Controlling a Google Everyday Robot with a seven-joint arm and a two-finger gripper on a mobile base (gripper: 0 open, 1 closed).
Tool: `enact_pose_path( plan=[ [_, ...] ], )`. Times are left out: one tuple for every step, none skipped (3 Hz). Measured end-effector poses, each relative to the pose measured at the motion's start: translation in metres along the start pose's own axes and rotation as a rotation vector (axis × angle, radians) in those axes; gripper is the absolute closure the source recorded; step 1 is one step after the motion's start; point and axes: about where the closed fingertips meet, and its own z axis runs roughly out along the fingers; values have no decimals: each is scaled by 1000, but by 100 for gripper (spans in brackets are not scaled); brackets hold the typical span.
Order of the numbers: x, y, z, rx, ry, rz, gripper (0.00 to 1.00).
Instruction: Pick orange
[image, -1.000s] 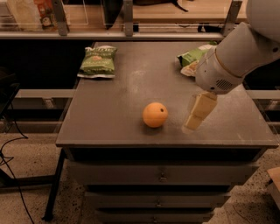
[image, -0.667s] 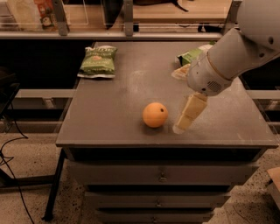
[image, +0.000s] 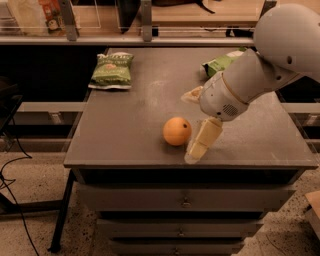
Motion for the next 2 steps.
enact_pose_path(
  plan=[
    [-4, 7, 17, -39, -32, 1, 0],
    [-7, 9, 28, -54, -64, -5, 18]
  ],
)
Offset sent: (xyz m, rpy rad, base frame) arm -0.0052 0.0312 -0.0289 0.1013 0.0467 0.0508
